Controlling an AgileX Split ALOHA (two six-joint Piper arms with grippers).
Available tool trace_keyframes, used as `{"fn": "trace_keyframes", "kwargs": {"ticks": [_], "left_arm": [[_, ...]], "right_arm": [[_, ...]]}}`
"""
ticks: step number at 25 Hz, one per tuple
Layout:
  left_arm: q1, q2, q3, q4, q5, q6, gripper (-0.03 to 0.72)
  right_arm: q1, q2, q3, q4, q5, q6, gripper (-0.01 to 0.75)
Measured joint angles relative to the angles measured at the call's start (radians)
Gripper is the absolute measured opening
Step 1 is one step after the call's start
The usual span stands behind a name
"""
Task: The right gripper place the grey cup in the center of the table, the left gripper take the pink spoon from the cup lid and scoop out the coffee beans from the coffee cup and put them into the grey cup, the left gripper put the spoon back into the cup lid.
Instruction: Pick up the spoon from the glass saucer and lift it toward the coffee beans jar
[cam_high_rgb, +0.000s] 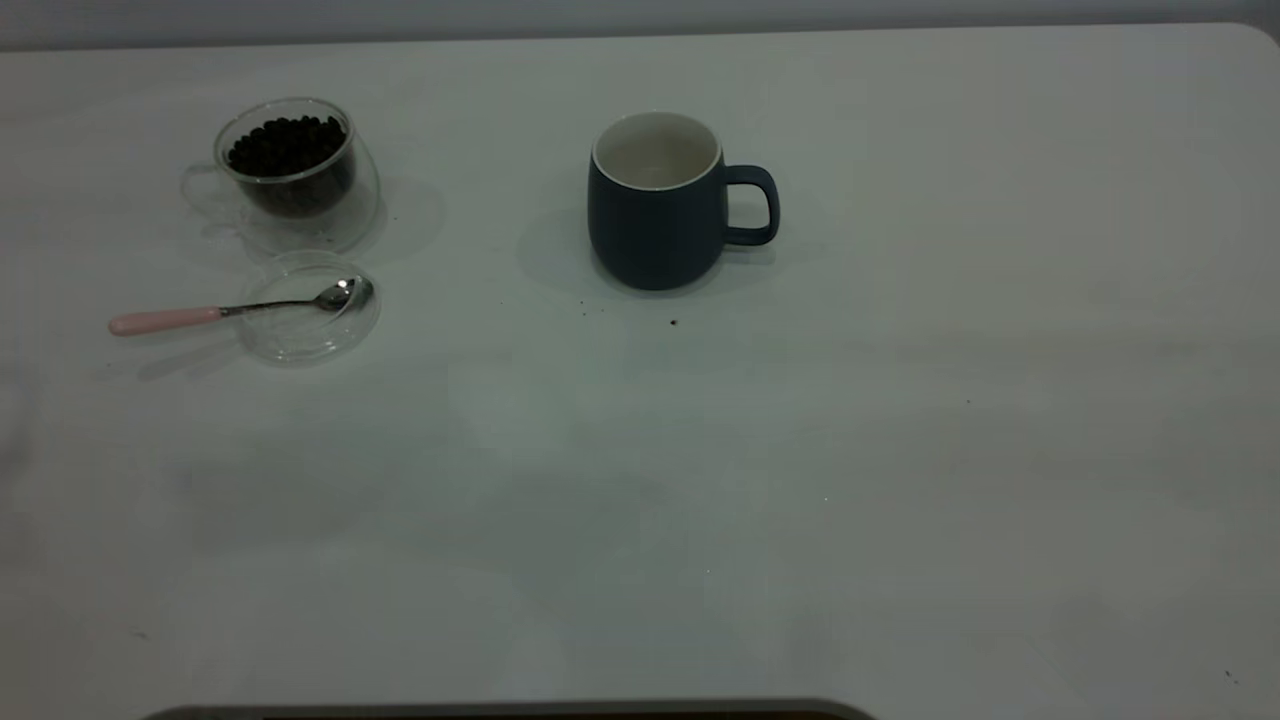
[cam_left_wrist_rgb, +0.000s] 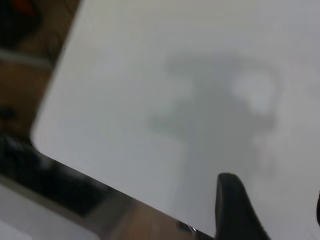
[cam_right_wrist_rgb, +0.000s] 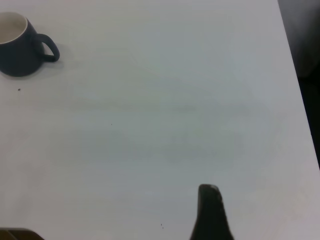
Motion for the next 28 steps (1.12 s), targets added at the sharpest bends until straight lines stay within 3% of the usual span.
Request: {"fn": "trace_keyframes", "kwargs": {"ticks": [7, 12, 19, 23, 28], "left_arm": [[0.285, 0.365, -0.171, -0.531, 0.009, 0.505, 0.447], [0.414, 0.562, -0.189, -0.826, 0.066, 0.922, 0.447], [0.442, 0.784, -0.193, -1.064, 0.066, 1.348, 0.445], [0.442, 0.845, -0.193, -1.241, 0.046, 1.488, 0.448], [0.442, 0.877, -0.193, -1.369, 0.062, 1.598, 0.549]], "right_arm": [[0.000, 0.000, 0.000, 0.000, 0.000, 0.000, 0.573], [0.000, 0.000, 0.000, 0.000, 0.000, 0.000, 0.573], [0.000, 0.000, 0.000, 0.000, 0.000, 0.000, 0.573], [0.000, 0.000, 0.000, 0.000, 0.000, 0.000, 0.573], [0.000, 0.000, 0.000, 0.000, 0.000, 0.000, 0.573]]}}
